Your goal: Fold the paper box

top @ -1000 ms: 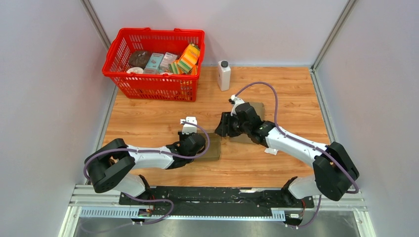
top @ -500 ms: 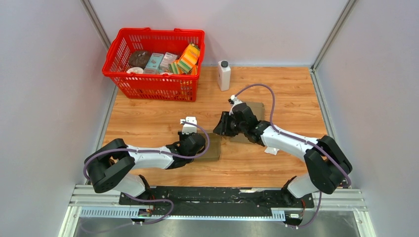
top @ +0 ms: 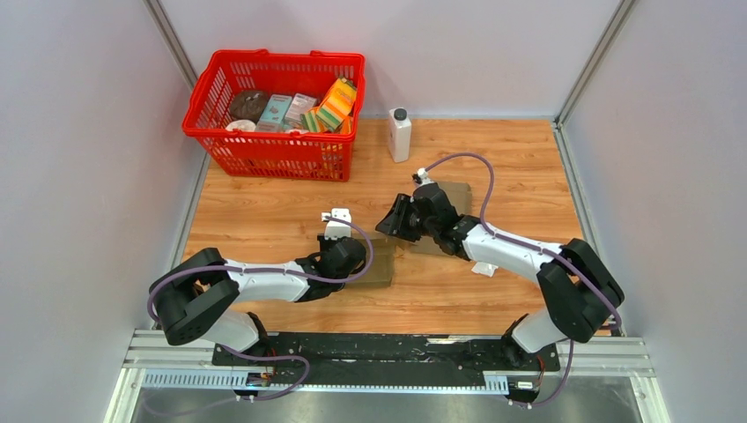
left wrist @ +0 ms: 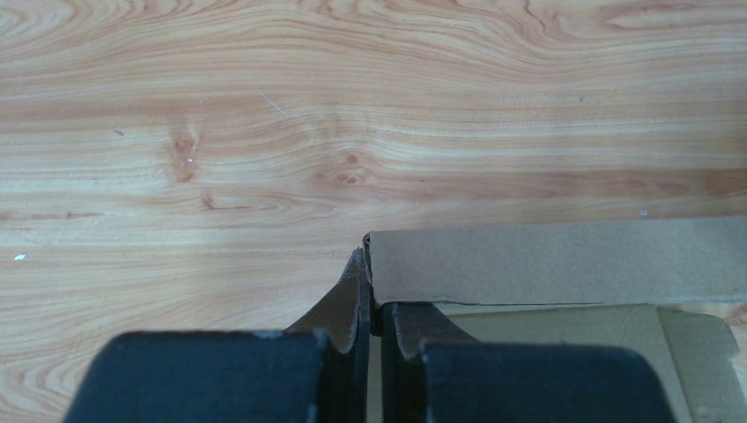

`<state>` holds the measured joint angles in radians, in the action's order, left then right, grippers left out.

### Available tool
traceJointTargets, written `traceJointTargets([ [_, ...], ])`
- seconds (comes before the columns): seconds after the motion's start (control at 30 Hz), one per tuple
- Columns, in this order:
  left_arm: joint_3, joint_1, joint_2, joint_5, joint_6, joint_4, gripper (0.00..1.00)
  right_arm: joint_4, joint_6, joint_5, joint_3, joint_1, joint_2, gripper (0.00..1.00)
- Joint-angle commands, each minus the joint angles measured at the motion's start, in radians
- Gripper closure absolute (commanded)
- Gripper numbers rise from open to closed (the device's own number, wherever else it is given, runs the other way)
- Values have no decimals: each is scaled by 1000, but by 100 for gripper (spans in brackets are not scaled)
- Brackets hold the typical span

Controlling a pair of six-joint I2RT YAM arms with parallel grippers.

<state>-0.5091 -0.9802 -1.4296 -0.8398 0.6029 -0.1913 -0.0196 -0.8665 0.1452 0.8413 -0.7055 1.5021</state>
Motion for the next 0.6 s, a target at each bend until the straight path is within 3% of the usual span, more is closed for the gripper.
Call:
traceJointTargets([
  [0.0,4,-3,11,31,12,18,100,49,67,-100,-5,-2,-57,57],
  [0.2,-5,-3,-11,47,15,15,100,57,67,-131,-51,-9,-123,57],
  [0.57,3,-3,9,47,17,24,100,-81,-75,-1,-68,-9,-34,58],
])
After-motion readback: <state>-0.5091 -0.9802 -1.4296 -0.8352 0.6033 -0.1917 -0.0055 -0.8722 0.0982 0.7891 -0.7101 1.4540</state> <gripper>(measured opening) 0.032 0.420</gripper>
